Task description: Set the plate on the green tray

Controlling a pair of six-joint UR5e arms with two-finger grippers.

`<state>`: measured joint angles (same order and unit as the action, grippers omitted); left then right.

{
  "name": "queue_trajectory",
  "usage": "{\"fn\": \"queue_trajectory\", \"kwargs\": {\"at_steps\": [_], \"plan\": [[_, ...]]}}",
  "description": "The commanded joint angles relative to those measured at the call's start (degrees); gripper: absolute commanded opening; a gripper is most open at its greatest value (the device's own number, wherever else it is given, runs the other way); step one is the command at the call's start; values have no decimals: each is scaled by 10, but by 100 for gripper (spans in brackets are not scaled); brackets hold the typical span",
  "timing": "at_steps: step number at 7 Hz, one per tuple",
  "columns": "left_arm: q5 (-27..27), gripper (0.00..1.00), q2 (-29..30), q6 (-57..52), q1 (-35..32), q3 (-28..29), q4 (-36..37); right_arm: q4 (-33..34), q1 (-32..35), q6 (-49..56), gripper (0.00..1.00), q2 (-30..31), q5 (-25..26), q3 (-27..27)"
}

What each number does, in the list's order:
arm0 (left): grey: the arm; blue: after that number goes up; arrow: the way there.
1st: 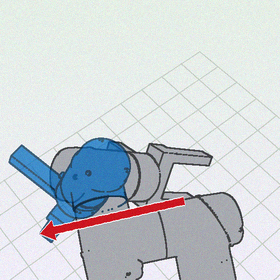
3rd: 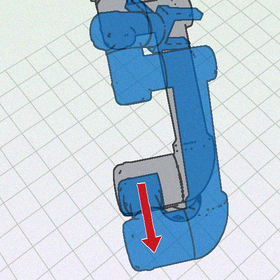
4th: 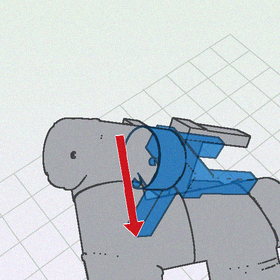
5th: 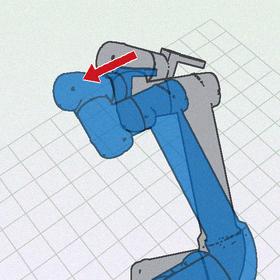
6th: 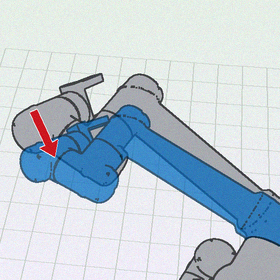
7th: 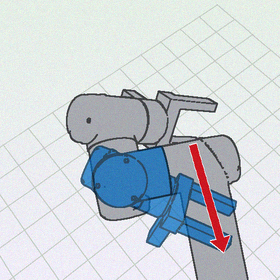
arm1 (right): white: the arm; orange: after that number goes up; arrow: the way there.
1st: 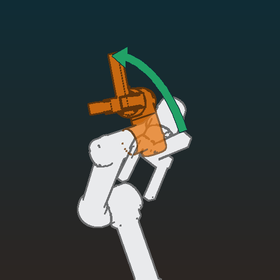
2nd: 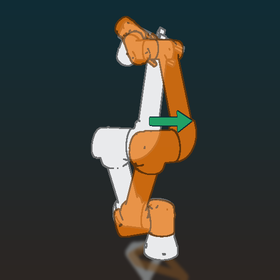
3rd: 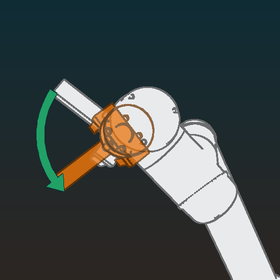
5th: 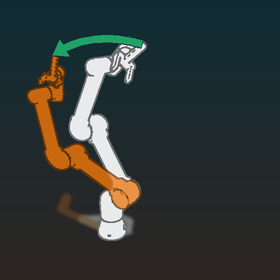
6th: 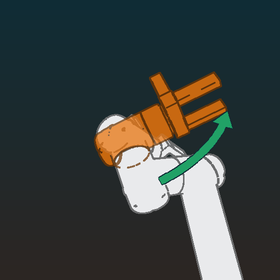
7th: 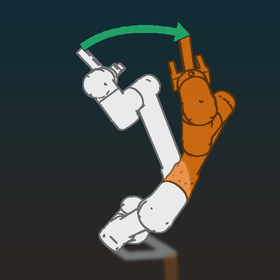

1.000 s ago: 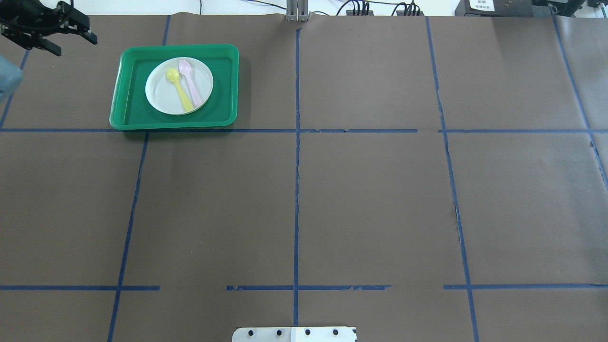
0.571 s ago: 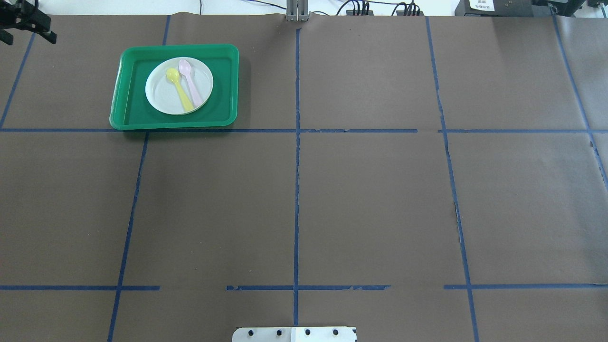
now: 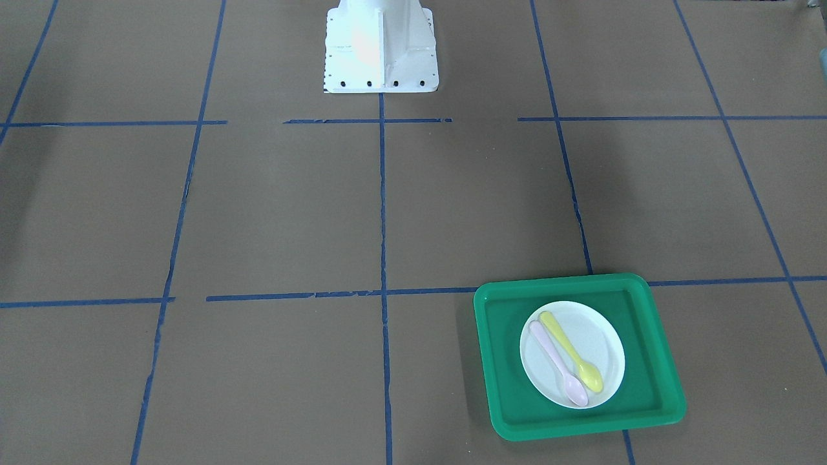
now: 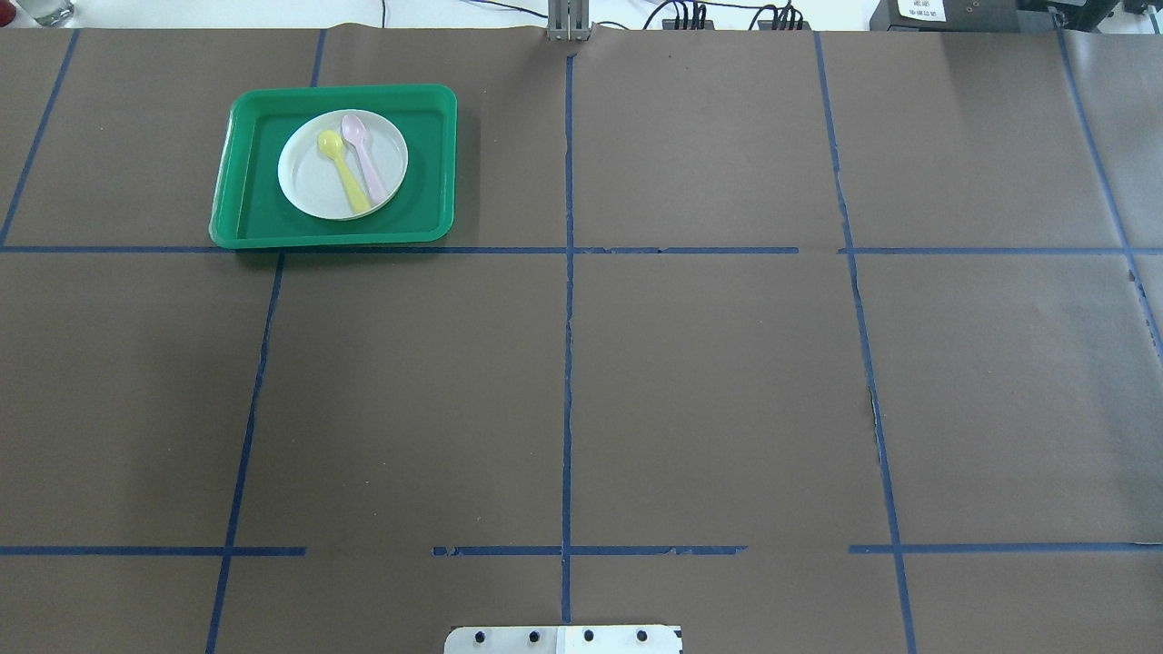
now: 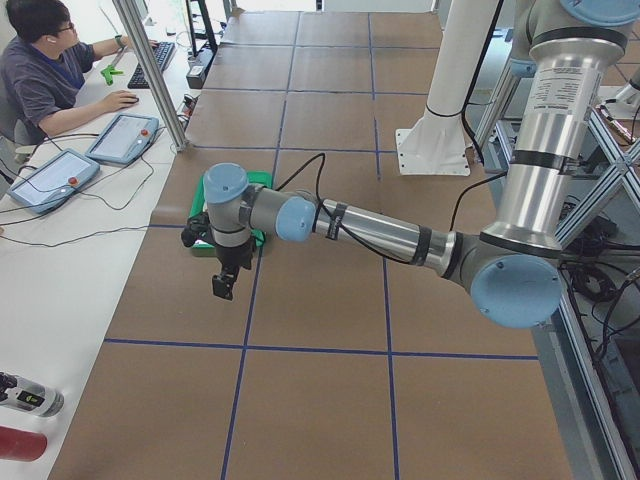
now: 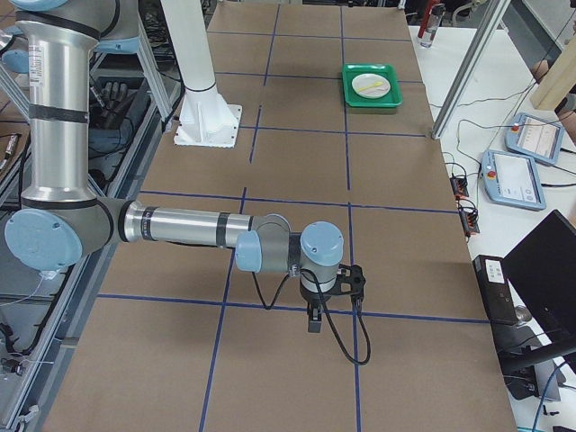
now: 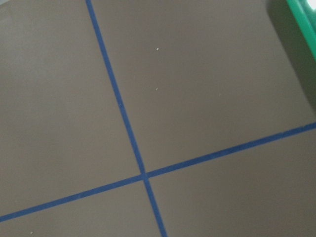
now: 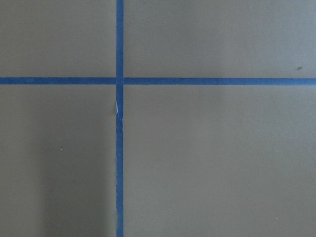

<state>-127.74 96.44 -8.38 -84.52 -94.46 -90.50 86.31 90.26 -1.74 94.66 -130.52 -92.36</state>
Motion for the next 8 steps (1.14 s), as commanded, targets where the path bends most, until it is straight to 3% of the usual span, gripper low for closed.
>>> {"fn": "queue_trajectory", "kwargs": {"at_steps": [1,2,4,8], "plan": [[-3,100,-48,-47,-24,8,-5,0,0,0,100,0,0,0],[-5,100,-63,-26,-27,29,-6,0,0,0,100,0,0,0],[-62,100,-85,-15,-28,39,-5,0,0,0,100,0,0,1],[-80,100,-76,129,-29,23,-6,0,0,0,100,0,0,1]]}}
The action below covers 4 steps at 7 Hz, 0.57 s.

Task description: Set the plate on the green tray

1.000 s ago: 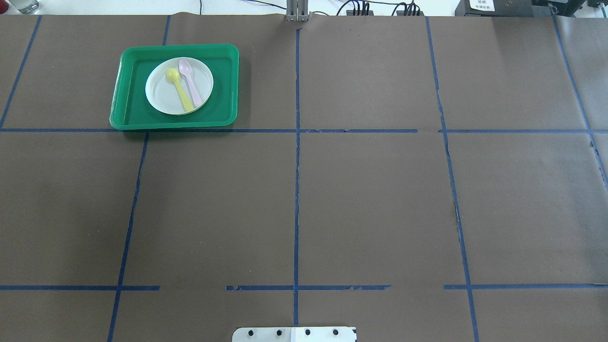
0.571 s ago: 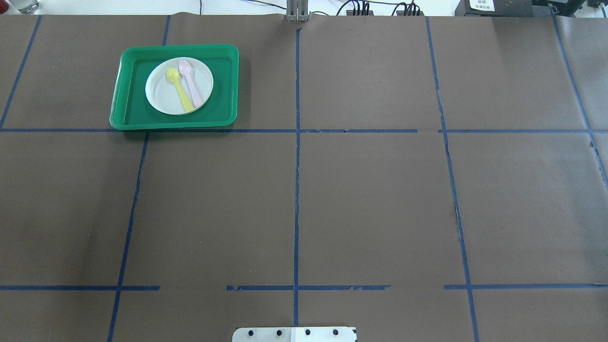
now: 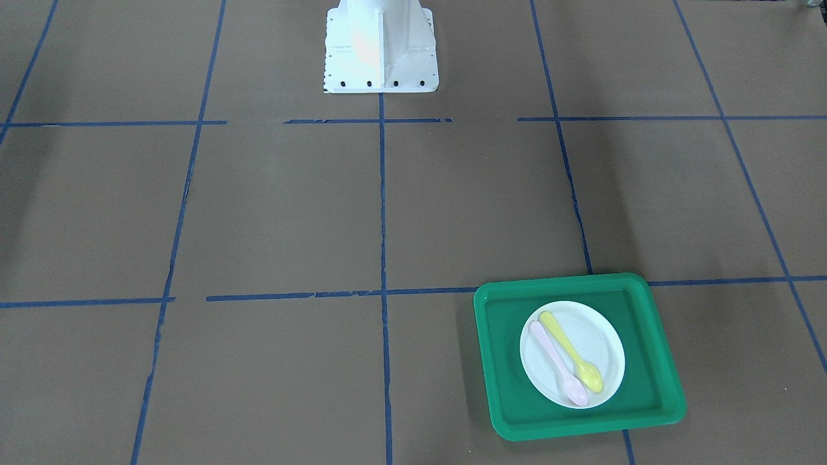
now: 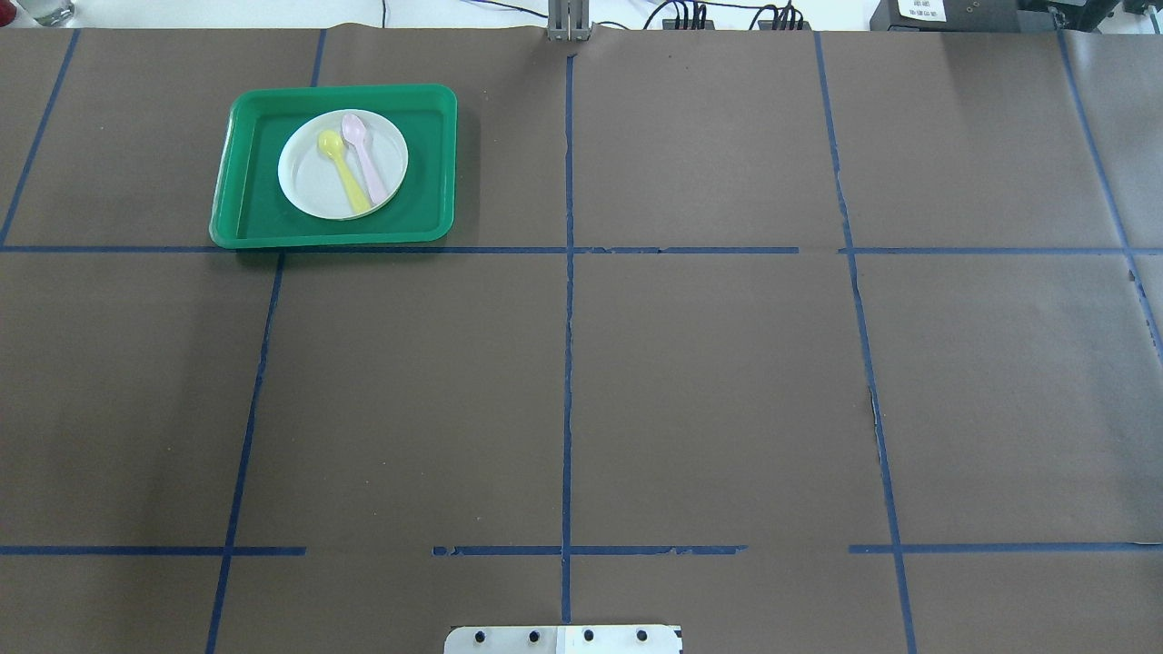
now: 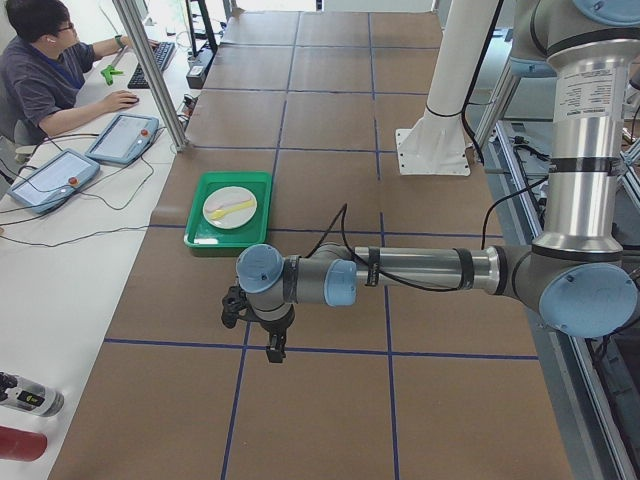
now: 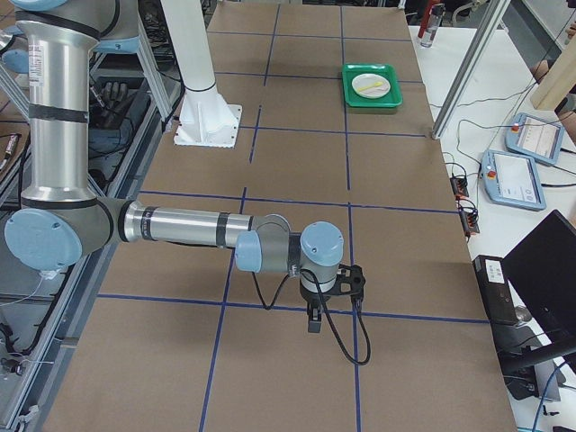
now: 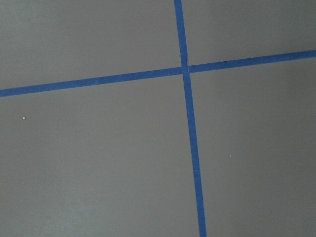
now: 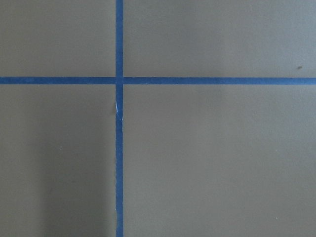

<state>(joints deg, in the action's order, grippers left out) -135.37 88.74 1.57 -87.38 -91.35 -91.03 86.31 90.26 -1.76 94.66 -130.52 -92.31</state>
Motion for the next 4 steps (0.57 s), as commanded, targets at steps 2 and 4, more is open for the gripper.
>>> {"fn": "queue_trajectory", "kwargs": {"at_steps": [2,4], "plan": [[-3,100,-8,31,-16,-20,-60,0,0,0,100,0,0,0],[-2,100,-9,33,-41,-20,-73,0,0,0,100,0,0,0]]}}
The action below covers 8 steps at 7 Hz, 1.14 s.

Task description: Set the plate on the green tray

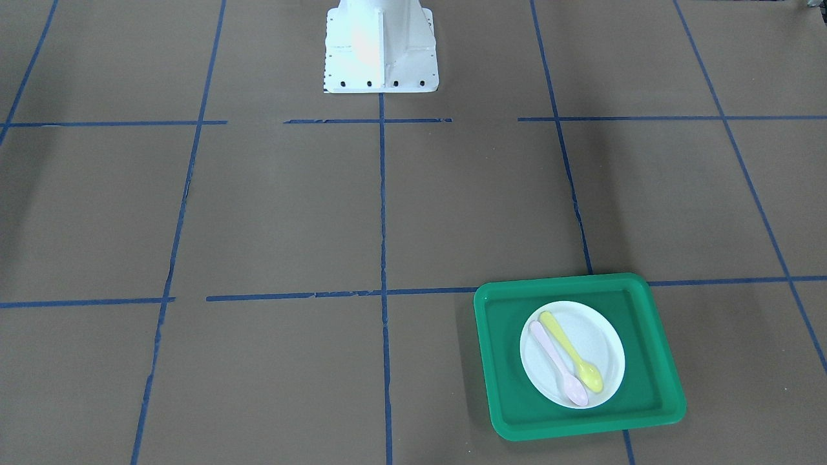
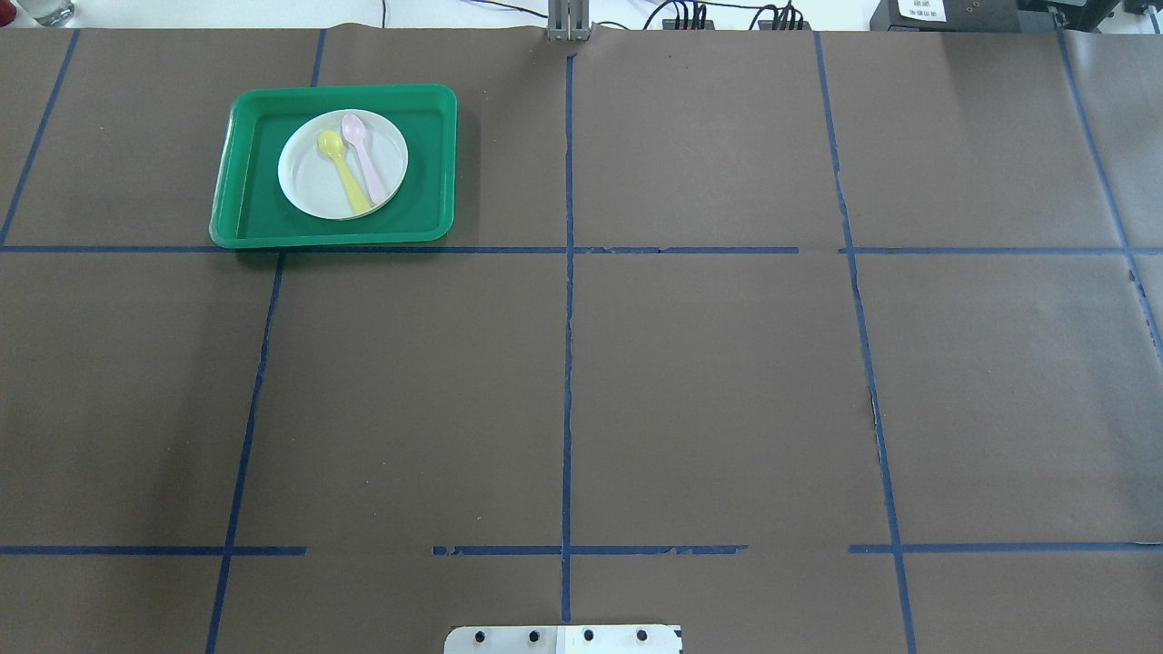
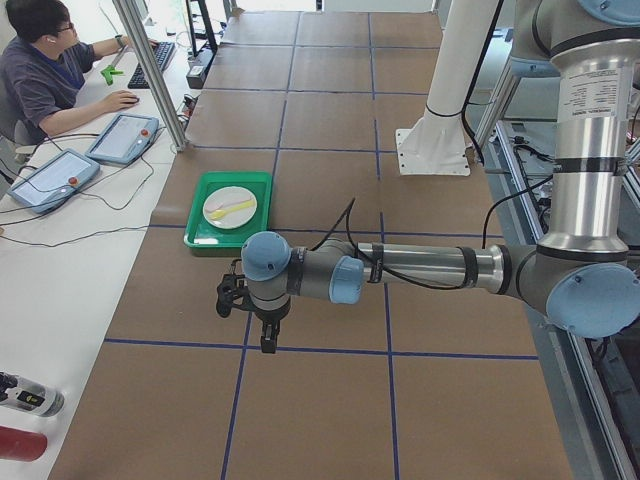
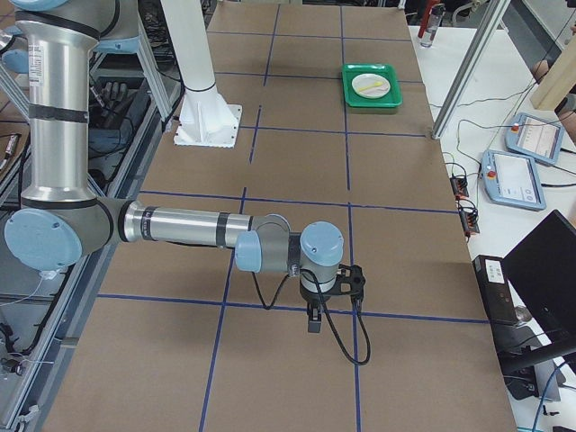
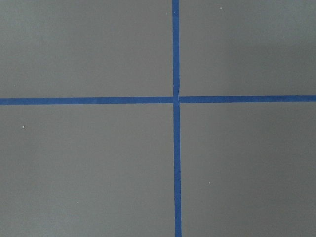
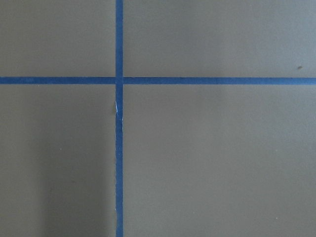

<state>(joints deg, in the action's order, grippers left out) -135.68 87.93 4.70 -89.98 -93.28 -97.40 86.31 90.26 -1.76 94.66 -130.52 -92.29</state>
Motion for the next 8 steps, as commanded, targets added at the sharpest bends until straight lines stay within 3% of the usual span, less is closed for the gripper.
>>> {"fn": "queue_trajectory", "kwargs": {"at_steps": [1,8], "plan": [[2,100,0,1,-15,5,-10,0,0,1,100,0,0,0],[6,100,-13,-3,-15,7,-2,0,0,0,100,0,0,0]]}}
